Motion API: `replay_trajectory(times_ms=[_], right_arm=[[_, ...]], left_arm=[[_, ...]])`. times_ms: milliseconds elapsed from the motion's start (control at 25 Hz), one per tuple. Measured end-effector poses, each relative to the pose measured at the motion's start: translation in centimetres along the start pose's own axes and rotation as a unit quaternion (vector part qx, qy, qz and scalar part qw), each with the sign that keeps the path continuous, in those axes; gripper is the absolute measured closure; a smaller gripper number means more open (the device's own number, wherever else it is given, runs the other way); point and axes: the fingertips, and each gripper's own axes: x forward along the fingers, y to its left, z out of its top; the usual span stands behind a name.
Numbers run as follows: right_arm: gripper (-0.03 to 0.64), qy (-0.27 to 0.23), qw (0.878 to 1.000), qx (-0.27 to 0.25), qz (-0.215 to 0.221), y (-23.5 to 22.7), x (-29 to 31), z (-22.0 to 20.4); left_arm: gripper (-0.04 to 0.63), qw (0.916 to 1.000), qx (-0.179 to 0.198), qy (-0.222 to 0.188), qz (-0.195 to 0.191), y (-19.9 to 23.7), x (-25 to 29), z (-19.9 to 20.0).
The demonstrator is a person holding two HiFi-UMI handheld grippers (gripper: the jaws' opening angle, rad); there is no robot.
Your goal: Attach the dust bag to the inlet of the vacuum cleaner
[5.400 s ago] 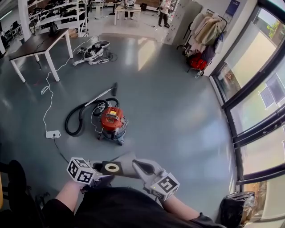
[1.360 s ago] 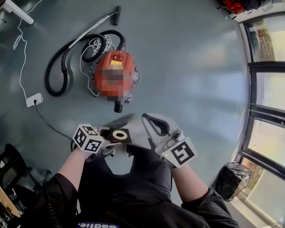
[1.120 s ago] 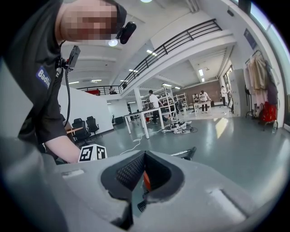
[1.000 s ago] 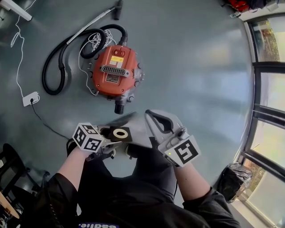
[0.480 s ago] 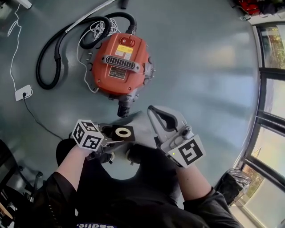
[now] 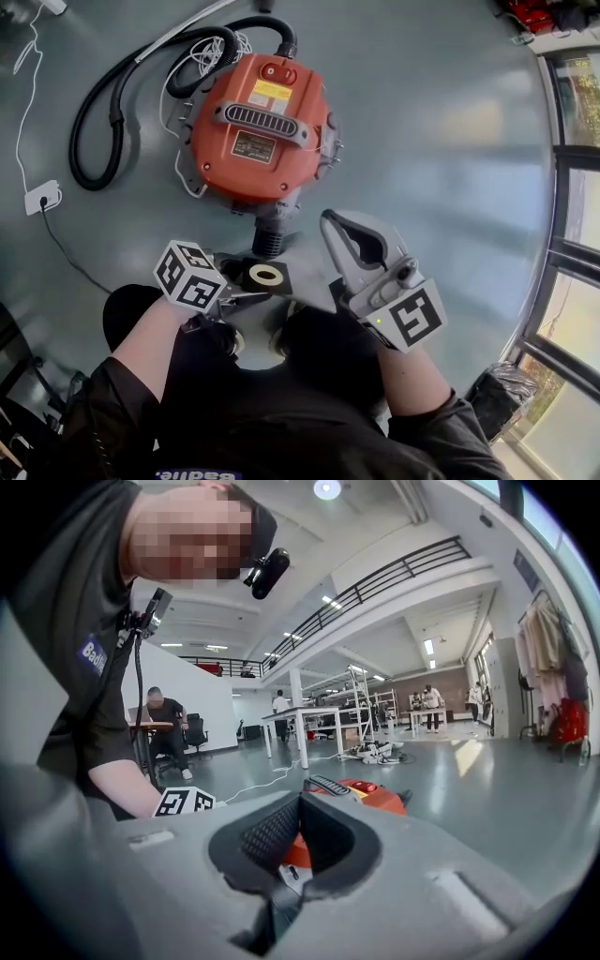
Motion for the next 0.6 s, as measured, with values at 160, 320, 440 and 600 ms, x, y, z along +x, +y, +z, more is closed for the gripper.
replay_trajectory(times_ms=[160,320,440,600], right_arm=[[0.623,-0.015,1.0,-0.011,0.005,-0.3,0.5,-0.9],[0.623,-0.031,0.999,-0.02,0.011,-0.6,0.7,-1.0],[0.623,-0.042,0.999,-0.023,0.012,-1.1,0.9,-1.1],[0.623,-0.055,0.998,-0.035,0.015,-1.2,1.2,-1.1]], left_arm=[[0.333,0.9999,0.008,-0.01,0.0,0.9,0.1,1.0],[0.333,0.9998,0.01,-0.017,0.009,1.6,0.0,1.7],[0.333,0.9997,0.003,-0.024,0.009,2.2,-0.2,2.0],[0.333,0.9996,-0.007,-0.026,0.004,2.4,-0.3,2.4]])
